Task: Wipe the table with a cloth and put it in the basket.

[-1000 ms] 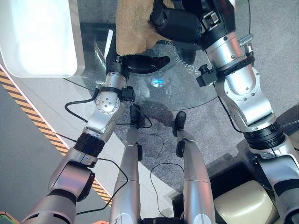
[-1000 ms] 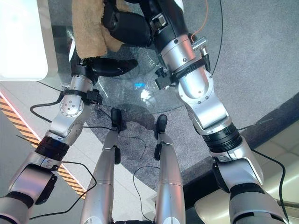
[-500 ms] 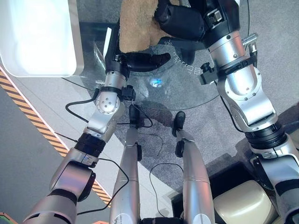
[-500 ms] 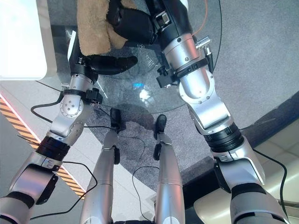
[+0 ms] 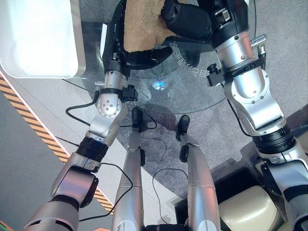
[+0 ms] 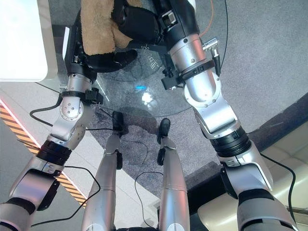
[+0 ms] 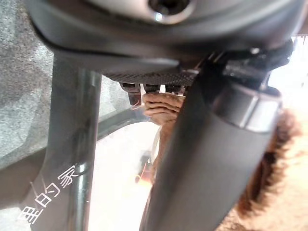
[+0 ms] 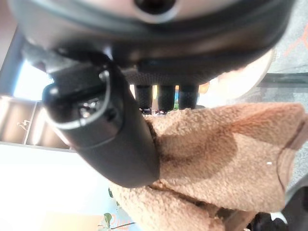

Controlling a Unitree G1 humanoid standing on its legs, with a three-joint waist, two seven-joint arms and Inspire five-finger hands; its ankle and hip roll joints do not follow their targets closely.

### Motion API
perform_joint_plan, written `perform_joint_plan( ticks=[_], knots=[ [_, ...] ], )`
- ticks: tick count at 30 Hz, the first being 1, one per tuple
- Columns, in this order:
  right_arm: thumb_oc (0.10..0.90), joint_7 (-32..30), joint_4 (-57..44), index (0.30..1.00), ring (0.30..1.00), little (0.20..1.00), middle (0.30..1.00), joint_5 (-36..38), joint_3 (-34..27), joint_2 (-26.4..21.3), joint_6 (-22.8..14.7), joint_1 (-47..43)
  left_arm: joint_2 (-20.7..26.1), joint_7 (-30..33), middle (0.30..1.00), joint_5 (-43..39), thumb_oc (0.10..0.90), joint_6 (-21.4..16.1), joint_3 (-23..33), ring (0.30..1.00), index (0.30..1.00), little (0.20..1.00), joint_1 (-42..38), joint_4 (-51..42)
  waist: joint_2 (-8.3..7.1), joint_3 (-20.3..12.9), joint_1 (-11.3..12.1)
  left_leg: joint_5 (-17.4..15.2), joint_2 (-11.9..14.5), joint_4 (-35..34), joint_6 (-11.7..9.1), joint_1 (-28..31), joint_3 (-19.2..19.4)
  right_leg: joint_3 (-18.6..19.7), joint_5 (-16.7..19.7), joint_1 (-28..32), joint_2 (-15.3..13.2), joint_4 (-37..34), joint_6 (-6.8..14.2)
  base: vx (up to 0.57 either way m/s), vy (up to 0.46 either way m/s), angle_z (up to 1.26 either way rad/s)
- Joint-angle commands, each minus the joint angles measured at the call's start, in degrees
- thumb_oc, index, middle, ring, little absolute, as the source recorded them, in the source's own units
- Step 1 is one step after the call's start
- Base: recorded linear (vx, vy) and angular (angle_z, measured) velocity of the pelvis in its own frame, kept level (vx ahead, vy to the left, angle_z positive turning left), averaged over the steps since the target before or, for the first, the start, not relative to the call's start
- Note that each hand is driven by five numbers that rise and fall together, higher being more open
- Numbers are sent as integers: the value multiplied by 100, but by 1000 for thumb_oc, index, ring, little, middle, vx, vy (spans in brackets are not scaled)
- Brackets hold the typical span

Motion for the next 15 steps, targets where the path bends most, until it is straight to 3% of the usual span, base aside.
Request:
perform_joint_plan(
  ticks=[1,15],
  knots=[
    [100,-182,-1202,300,300,200,300,-32,-543,93,-1015,-918,15,17,900,105,800,-788,229,900,900,900,-563,-931,-138,-145,37,-634,-285,602,300,208,-46,12,787,613,351,-1106,248,0,0,0],
    [100,-127,-1129,300,300,200,300,-148,-417,123,-764,-969,-2,-76,900,164,800,-783,154,900,900,900,-693,-1091,-155,-145,45,-638,-293,597,303,208,-50,6,805,627,341,-1141,260,0,0,0]
  ],
)
